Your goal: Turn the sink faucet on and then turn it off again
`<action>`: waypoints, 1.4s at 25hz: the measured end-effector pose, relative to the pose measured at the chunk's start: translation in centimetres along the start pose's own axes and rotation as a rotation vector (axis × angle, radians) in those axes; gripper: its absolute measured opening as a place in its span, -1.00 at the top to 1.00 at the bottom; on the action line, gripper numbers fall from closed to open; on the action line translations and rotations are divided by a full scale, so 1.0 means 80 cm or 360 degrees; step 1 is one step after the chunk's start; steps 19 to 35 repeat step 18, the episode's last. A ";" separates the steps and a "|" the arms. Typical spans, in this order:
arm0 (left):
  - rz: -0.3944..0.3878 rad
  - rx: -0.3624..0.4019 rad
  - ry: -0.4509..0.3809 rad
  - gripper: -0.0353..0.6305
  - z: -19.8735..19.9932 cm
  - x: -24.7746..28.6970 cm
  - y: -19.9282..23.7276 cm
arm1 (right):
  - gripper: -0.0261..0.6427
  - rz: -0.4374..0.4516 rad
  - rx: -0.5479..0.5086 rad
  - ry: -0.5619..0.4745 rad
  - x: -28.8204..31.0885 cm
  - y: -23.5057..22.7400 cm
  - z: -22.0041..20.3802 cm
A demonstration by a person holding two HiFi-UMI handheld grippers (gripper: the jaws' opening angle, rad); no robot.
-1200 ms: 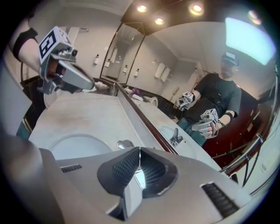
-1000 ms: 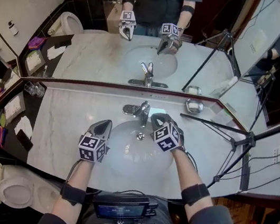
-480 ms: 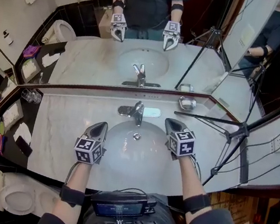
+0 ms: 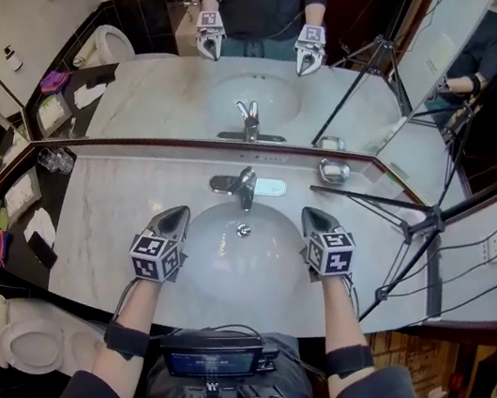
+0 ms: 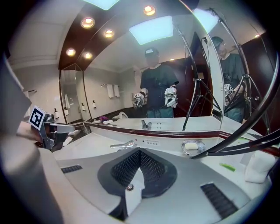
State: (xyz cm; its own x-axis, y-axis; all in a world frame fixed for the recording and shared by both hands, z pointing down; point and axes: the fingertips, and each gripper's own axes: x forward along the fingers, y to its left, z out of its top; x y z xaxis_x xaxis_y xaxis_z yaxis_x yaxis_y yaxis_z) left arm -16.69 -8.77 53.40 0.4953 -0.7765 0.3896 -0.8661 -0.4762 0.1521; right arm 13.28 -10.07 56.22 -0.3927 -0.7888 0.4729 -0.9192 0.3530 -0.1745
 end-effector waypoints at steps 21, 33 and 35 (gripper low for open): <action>0.0005 -0.0030 0.0004 0.89 -0.005 -0.003 0.000 | 0.88 0.0013 -0.0035 0.0018 0.002 0.006 -0.005; 0.0005 -0.0030 0.0004 0.89 -0.005 -0.003 0.000 | 0.88 0.0013 -0.0035 0.0018 0.002 0.006 -0.005; 0.0005 -0.0030 0.0004 0.89 -0.005 -0.003 0.000 | 0.88 0.0013 -0.0035 0.0018 0.002 0.006 -0.005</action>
